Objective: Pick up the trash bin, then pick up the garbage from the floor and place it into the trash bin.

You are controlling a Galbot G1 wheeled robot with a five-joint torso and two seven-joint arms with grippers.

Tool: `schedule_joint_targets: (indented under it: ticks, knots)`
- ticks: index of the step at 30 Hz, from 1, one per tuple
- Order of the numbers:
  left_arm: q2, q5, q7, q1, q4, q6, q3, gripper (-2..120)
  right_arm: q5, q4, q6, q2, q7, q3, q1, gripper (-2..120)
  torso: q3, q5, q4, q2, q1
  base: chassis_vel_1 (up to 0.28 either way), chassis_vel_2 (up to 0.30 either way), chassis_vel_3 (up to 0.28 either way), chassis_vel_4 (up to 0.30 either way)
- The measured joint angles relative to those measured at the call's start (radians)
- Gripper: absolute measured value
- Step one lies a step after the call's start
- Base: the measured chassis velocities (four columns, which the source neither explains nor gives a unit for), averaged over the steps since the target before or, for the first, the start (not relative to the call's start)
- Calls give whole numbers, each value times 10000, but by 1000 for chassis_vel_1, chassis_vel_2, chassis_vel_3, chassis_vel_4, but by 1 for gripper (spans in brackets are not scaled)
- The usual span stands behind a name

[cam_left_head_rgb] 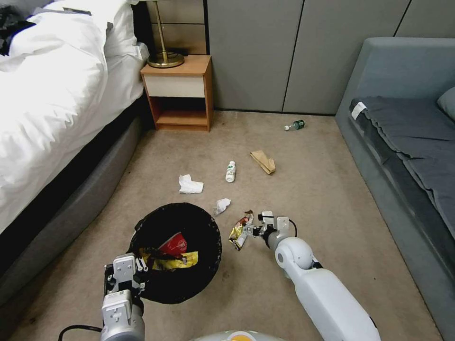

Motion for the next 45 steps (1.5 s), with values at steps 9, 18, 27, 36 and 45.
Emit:
schedule_joint_targets:
  ticks: [9, 18, 27, 36, 45]
  knots:
    - [-54, 10, -21, 29, 0, -29, -2, 1, -629, -1557, 463, 453, -367, -42, 434, 100, 0, 0, 0, 0, 0, 0, 0, 0, 0]
    - [-94, 43, -33, 87, 5, -59, -16, 1, -905, -2364, 884, 556, -738, -89, 790, 100, -1, 0, -1, 0, -1, 0, 0, 0, 0]
    - [-216, 183, -37, 126, 61, -105, 3, 1, -1275, -3018, 1325, 519, -1511, -203, 1231, 100, -1, 0, 0, 0, -1, 0, 0, 0, 0]
    - [-342, 299, -41, 132, 147, -147, 0, 1, -1446, -3632, 1564, 727, -1881, -457, 1785, 100, -1, 1, 1, 0, -1, 0, 0, 0, 0]
    - [-412, 366, -46, 117, 187, -156, 7, 1, -1712, -4130, 1716, 859, -1990, -484, 2100, 100, -1, 0, 0, 1, -1, 0, 0, 0, 0]
